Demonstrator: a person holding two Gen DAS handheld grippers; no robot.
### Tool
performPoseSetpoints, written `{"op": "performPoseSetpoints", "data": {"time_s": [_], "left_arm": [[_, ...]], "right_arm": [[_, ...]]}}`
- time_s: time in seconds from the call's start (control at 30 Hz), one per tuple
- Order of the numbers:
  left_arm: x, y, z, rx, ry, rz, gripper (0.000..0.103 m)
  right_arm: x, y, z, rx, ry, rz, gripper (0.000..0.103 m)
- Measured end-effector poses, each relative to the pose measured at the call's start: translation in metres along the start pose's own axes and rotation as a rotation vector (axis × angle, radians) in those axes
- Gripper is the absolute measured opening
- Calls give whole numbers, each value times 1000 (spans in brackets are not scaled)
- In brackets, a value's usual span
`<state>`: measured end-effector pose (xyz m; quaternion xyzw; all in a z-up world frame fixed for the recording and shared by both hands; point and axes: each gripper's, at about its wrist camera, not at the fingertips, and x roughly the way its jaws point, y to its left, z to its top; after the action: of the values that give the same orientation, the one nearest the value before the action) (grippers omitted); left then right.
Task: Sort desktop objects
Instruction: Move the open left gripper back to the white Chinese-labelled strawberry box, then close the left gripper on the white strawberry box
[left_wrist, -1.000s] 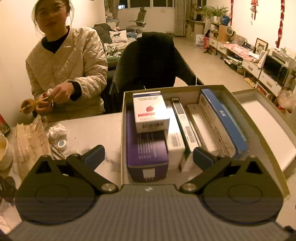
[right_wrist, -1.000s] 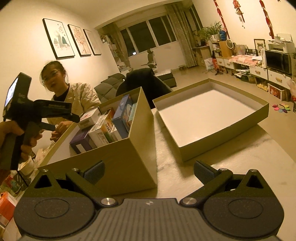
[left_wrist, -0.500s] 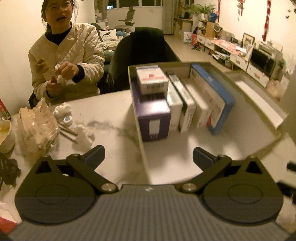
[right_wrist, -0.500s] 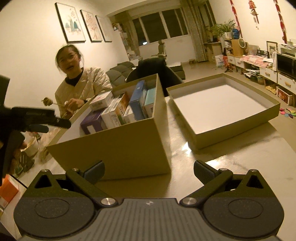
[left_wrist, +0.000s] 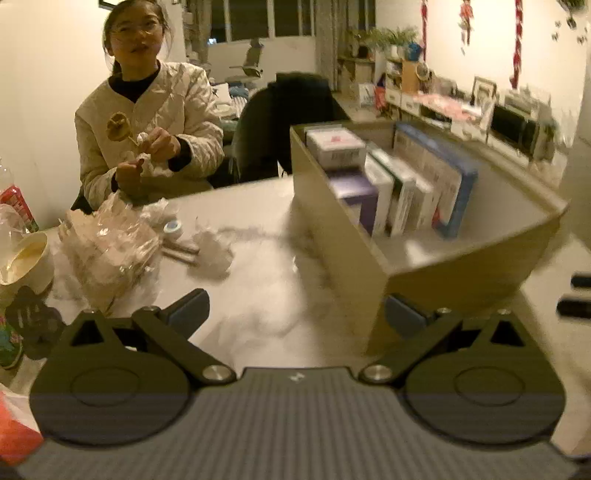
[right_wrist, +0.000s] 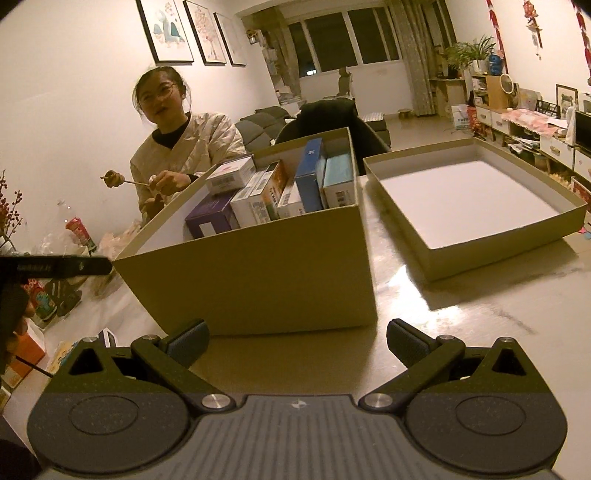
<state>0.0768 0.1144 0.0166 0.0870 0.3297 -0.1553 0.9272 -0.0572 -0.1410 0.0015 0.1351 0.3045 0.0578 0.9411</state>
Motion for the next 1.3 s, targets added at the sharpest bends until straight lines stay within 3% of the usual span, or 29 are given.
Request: {"op": "performPoseSetpoints", "data": {"time_s": [0.27, 0.57, 0.93, 1.3], "left_arm": [[4, 18, -29, 59, 86, -46, 103], [9, 21, -57, 214, 166, -80, 103], [19, 28, -69, 194, 176, -147, 102], [28, 24, -71, 195, 203, -161, 65]], "right_arm": [[7, 1, -2, -2, 17, 10, 103], [14, 0, -6, 1, 38, 9, 103], [23, -1, -12, 4, 71, 4, 103], [26, -3, -13, 5, 83, -2, 103]]}}
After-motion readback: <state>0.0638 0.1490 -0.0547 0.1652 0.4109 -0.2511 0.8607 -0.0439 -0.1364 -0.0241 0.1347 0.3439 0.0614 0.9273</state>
